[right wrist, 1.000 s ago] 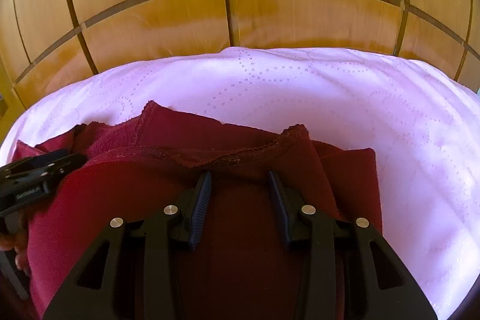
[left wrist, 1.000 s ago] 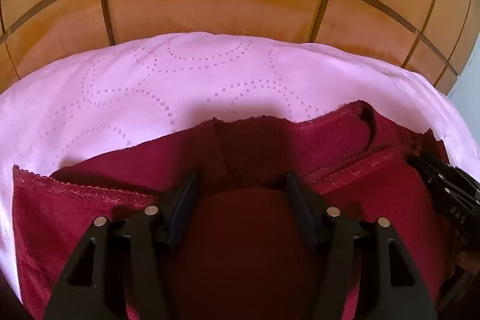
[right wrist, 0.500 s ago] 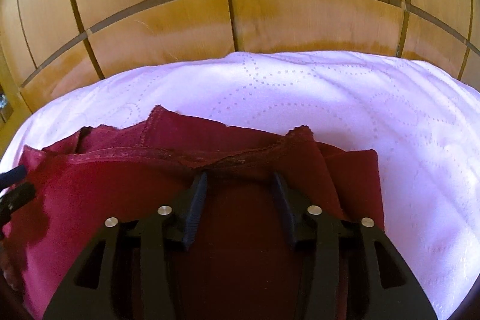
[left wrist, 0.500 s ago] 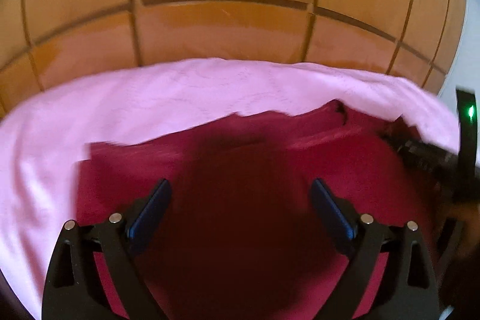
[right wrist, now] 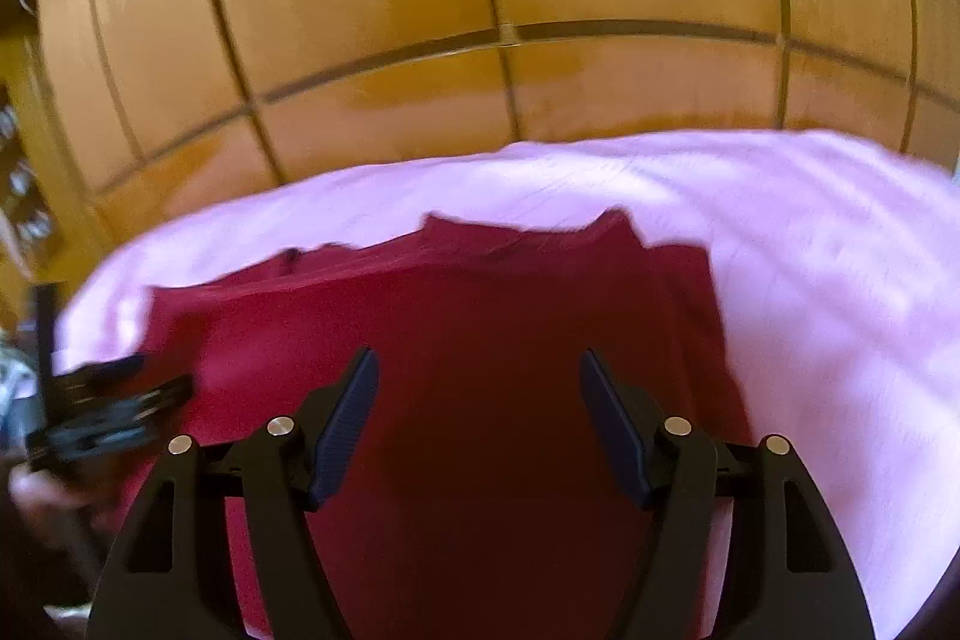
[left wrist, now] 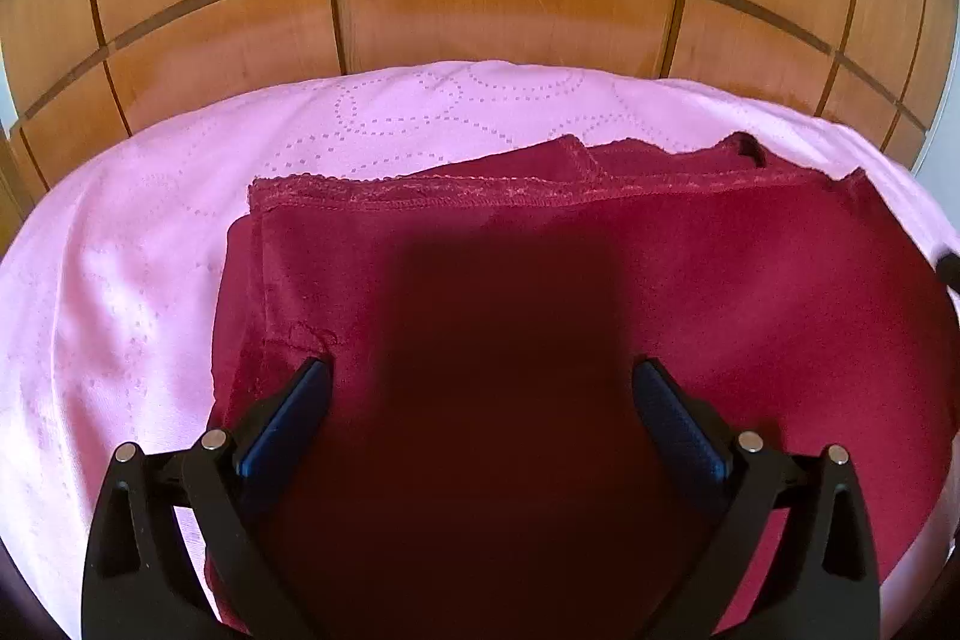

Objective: Fold small clothes

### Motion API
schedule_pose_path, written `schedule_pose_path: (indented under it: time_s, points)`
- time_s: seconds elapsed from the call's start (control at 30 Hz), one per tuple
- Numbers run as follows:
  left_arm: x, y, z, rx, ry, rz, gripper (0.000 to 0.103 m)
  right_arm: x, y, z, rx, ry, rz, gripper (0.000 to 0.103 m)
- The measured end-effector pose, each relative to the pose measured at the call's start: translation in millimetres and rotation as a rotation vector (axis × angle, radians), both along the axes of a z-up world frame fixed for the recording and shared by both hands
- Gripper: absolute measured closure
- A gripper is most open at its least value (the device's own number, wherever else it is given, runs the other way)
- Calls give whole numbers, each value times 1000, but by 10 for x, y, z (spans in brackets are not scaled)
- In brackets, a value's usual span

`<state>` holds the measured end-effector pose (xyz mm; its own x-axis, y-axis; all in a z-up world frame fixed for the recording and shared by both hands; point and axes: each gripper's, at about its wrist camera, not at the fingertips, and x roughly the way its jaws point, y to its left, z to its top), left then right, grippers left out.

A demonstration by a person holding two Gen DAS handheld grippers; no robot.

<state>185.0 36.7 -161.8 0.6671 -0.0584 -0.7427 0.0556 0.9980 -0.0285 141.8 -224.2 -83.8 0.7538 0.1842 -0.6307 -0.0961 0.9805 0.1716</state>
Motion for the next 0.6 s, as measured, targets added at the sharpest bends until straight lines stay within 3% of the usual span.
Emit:
schedule_pose_path:
  time_s: [0.03,0.33,0.47,0.6]
  points:
    - [-43,-2,6,-4,-2,2,3,-90,-16,14,33,1,10,21]
    - [-216,2,52,-19,-19,10,2,-637,-238,-52,177,93,1,21]
    - [-347,52,96,-49,-48,19,2,-778,-427,-94,204,106,-82,17]
    - [-487,105,132,-91,-77,28,2,-787,-711,-201,303,135,-205,17]
